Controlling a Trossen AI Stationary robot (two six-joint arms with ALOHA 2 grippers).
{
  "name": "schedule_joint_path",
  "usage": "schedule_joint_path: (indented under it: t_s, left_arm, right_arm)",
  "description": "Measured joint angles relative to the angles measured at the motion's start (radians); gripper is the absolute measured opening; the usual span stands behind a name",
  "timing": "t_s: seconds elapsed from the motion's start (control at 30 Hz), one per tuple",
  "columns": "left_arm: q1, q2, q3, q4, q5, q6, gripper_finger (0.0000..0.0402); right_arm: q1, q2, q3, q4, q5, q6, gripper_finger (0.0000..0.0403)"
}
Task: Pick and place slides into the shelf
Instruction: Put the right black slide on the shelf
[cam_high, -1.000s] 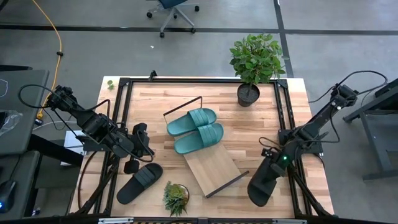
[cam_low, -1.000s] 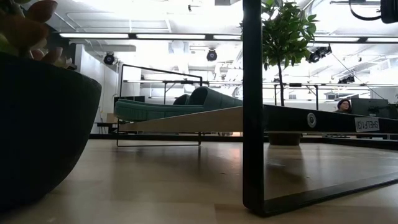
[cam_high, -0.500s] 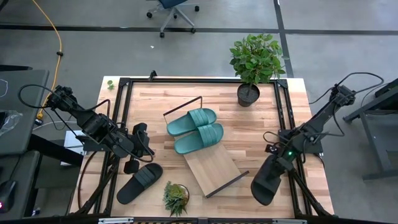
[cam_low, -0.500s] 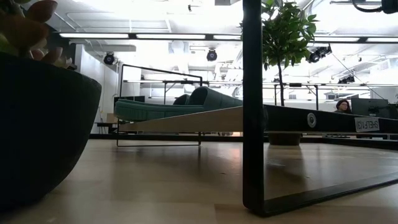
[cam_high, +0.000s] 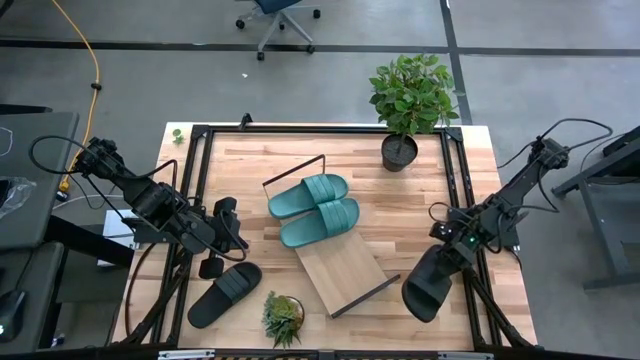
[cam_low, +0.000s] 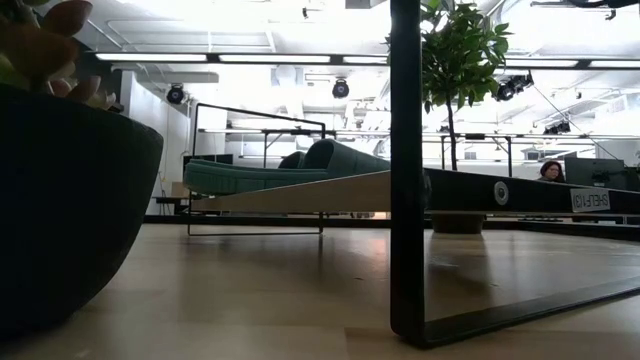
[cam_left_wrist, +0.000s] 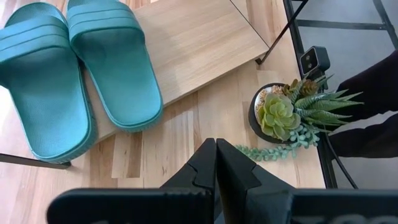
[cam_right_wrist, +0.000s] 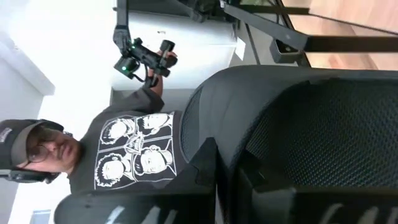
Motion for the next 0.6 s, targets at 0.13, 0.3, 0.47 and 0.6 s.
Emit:
schedule_joint_path:
  t_s: [0.13,0.3,0.47,0.6]
  left_arm:
    - [0.0,0.0,0.0,0.0,-0.001,0.002,0.0001]
    - [0.0,0.0,0.0,0.0,-0.003,0.007,0.0]
    - [0.0,0.0,0.0,0.0,-0.008,0.02,0.0]
    - [0.0,0.0,0.0,0.0,-0.028,0.021,0.0001]
  right_arm:
    - [0.0,-0.02,0.0,0.0,0.024,-0.018,0.0]
    - [-0.001,-0.051,0.0,0.001,0.09,-0.027,0.0]
    - [-0.001,-0.059,0.0,0.003,0.199,-0.025,0.0]
    - [-0.001,-0.056,0.0,0.005,0.248,-0.008,0.0]
